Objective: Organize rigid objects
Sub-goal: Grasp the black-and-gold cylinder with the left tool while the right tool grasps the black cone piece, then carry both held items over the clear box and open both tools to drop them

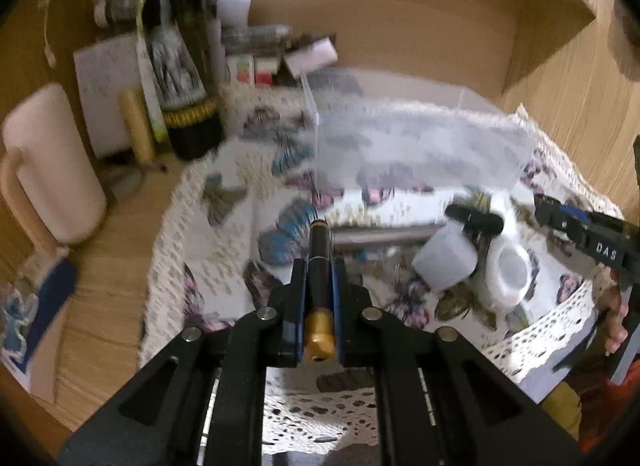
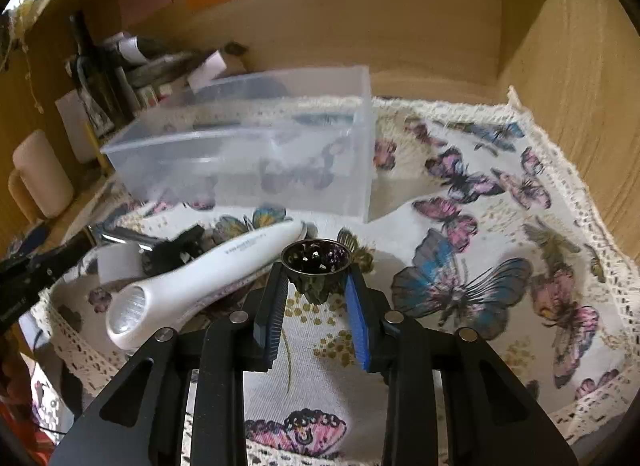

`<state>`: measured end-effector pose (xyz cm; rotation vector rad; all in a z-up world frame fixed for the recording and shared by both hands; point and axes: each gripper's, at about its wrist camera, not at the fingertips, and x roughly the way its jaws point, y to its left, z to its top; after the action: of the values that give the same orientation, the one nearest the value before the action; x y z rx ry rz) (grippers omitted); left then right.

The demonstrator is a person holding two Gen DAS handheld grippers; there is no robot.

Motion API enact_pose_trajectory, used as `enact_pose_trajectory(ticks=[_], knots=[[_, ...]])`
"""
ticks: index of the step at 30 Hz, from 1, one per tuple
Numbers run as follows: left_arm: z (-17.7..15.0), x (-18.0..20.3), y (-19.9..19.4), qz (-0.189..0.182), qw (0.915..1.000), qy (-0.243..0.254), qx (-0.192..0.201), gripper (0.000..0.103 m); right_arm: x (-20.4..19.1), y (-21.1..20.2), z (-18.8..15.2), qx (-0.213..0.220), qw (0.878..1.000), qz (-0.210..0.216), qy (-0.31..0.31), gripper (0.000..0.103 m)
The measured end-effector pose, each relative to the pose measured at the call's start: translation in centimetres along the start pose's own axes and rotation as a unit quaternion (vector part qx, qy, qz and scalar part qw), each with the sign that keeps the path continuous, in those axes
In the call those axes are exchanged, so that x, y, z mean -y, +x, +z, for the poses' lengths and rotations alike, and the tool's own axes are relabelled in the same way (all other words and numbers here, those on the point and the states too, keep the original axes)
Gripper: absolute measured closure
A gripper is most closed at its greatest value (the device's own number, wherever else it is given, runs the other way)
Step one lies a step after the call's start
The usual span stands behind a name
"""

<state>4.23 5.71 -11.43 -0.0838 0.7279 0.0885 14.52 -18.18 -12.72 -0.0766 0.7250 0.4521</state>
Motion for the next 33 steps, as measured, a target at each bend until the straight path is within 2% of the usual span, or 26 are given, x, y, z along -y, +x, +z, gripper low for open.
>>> enact_pose_trajectory(ticks=[4, 9, 16, 20, 24, 33], knots=[[1.7, 0.3, -2.0, 0.002, 0.9992, 0.006, 0.039, 0.093, -0.2, -2.1, 0.7, 0.034, 0.999, 0.000, -0.002, 0.077], [4.5, 0.8, -4.3, -0.019, 0.9966, 0.005, 0.079, 0.093, -0.5, -4.3, 2.1, 0.074, 0.997, 0.005, -0.009, 0.077], [8.5, 1.3, -5.4, -0.040, 0.9933, 0.001, 0.108, 0.093, -1.0, -6.7, 4.9, 0.128, 0.991, 0.004, -0.025, 0.077], [11.0, 1.2, -5.2, -0.059, 0.9921, -0.006, 0.111, 0.093, -1.0, -7.3, 7.1, 0.151, 0.988, 0.010, -0.030, 0.077], [13.0, 1.0, -4.1, -0.054, 0.9920, -0.016, 0.113, 0.093, -0.9, -7.0, 9.5, 0.162, 0.986, 0.018, -0.032, 0.077], [16.3, 1.9, 1.2, -0.071, 0.9956, -0.010, 0.060, 0.093, -1.2, -2.6, 12.6, 0.127, 0.991, 0.015, -0.045, 0.077]])
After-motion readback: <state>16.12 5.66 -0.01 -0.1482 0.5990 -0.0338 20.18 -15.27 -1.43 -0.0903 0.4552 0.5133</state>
